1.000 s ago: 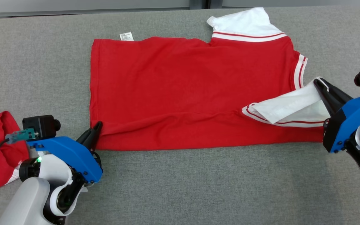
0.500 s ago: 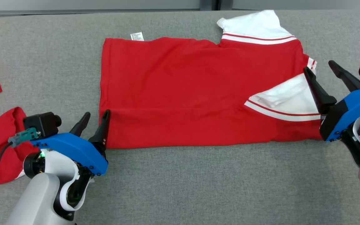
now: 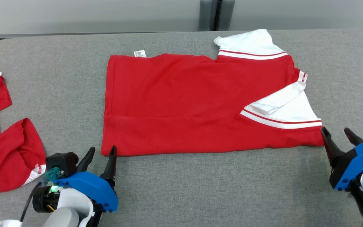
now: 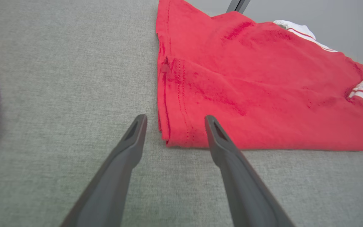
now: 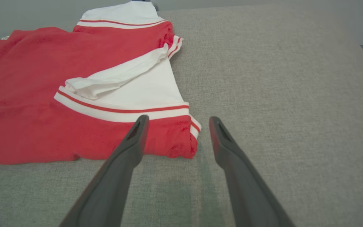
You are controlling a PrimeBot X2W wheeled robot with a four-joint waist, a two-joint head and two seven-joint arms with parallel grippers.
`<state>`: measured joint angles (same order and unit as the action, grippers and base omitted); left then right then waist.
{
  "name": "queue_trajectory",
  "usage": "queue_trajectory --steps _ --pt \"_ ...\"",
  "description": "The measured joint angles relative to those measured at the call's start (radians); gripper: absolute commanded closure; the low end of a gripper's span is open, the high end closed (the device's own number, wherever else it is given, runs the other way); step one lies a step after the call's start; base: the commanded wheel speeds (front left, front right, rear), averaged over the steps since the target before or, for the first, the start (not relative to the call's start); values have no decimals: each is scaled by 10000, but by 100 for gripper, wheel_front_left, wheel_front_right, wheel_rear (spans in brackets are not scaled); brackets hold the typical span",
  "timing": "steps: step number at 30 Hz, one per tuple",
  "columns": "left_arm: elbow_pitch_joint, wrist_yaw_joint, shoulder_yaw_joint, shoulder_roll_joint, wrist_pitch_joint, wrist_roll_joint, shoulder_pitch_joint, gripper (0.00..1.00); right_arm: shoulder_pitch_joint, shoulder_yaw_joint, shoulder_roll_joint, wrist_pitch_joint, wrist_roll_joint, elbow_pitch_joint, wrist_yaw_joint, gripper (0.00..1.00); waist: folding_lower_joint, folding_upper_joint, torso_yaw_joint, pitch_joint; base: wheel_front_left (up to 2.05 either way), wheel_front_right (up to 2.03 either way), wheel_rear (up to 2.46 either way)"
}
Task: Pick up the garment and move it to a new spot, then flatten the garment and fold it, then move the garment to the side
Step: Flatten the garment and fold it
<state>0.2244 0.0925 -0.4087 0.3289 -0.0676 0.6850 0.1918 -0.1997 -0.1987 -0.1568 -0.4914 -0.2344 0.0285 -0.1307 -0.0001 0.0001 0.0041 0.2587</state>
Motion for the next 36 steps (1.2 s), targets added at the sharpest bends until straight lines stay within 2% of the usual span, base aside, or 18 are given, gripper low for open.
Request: queue_trajectory --steps 4,8,17,18,19,20,21,27,31,36 --pt "527 148 -230 -94 98 -355 251 0 193 -499 548 69 322 322 0 0 0 0 -64 39 0 0 0" --pt "986 244 -322 -215 182 -531 579 0 19 -886 811 347 671 909 0 0 0 0 -119 192 0 0 0" --pt "1818 213 -594 -531 226 -677 1179 0 -1054 -941 1003 932 673 2627 0 0 0 0 -56 519 0 0 0" --pt "1904 198 -606 -575 224 -650 1209 0 -1077 -918 1007 849 744 2828 0 13 0 -1 -37 529 0 0 0" --pt "2000 180 -617 -633 199 -591 1233 4 -1098 -899 1011 786 779 2976 0 84 0 0 -14 530 0 0 0" --pt "2086 134 -631 -686 155 -573 1279 63 -1173 -846 995 719 777 3072 2 100 0 0 6 522 0 0 0" --pt "2165 105 -646 -757 69 -483 1322 100 -1223 -800 993 769 719 3103 2 100 0 0 19 512 0 0 0" --pt "2374 -61 -637 -853 -96 -142 1267 100 -989 -675 1037 982 533 2959 2 100 1 0 32 269 0 0 0" --pt "2180 -63 -598 -805 -251 104 872 100 -448 -556 1062 961 276 2079 0 100 1 0 17 -53 0 0 0" --pt "1294 111 -596 -560 -734 349 29 100 723 -510 1064 500 -17 623 0 100 1 0 -15 -491 0 0 0"
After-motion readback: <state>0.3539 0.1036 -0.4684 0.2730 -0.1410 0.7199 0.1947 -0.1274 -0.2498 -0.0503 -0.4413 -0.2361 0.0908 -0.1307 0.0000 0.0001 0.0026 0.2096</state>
